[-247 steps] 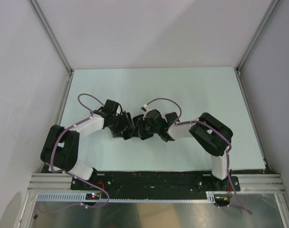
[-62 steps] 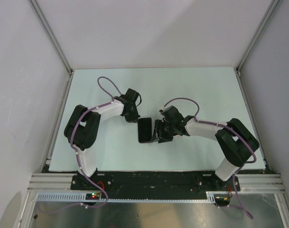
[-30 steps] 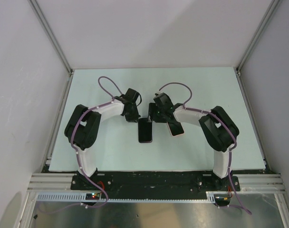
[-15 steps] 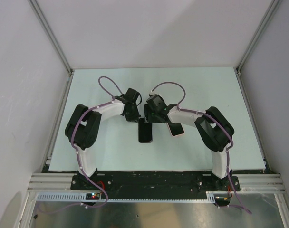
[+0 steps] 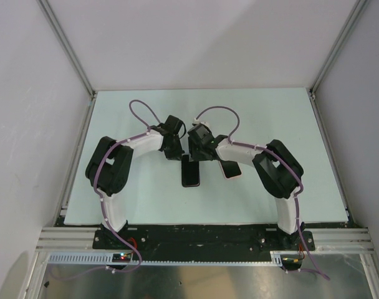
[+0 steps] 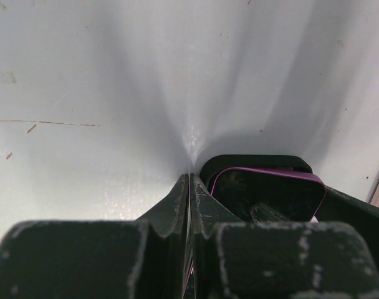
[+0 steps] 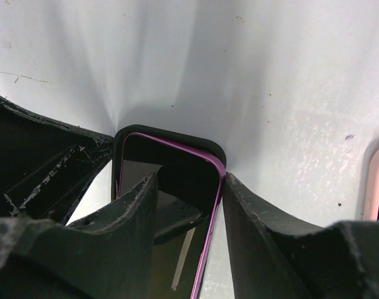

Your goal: Put the phone into the phone case

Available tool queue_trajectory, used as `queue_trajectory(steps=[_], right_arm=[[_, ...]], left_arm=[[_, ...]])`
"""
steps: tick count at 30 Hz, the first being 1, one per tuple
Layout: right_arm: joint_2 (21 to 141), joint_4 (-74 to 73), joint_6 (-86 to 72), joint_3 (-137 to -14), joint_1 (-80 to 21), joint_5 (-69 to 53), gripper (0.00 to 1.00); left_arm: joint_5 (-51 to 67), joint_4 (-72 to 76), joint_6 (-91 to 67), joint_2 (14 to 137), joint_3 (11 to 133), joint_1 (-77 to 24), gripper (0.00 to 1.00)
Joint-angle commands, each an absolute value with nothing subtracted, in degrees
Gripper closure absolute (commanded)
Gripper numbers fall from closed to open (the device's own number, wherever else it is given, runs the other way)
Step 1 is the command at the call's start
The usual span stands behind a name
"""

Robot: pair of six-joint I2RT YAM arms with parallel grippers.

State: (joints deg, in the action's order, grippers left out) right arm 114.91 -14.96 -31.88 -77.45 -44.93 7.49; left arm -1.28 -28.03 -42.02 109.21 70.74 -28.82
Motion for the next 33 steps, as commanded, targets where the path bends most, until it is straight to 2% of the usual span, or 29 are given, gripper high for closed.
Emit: queue_trajectory(steps=[1,11,17,20,33], right_arm=[[119.1,-13.64,-30.82,-78.65,-47.19,6.66,0.53],[112.91,-14.09,-29.44,-76.46,-44.08,6.25,0.34],[107.84,-13.79,-29.42,-74.29,-42.0,4.18,0.29],[106.17,-14.06,-29.7,-73.61,-41.54,3.34,0.3],[103.57,-16.63,-32.17,-69.2,-43.72,2.32,0.45]], left_arm=[[1.78,-25.61,-43.35,110.62,72.23,-29.84,0.92],[2.14,-25.37,-43.49,109.36,71.28,-29.66,0.9],[1.88,-25.27,-43.38,108.64,70.55,-29.25,0.88],[1.88,-25.22,-43.27,108.24,70.16,-29.06,0.88],[1.38,-23.33,-41.93,103.3,63.11,-28.61,0.84]])
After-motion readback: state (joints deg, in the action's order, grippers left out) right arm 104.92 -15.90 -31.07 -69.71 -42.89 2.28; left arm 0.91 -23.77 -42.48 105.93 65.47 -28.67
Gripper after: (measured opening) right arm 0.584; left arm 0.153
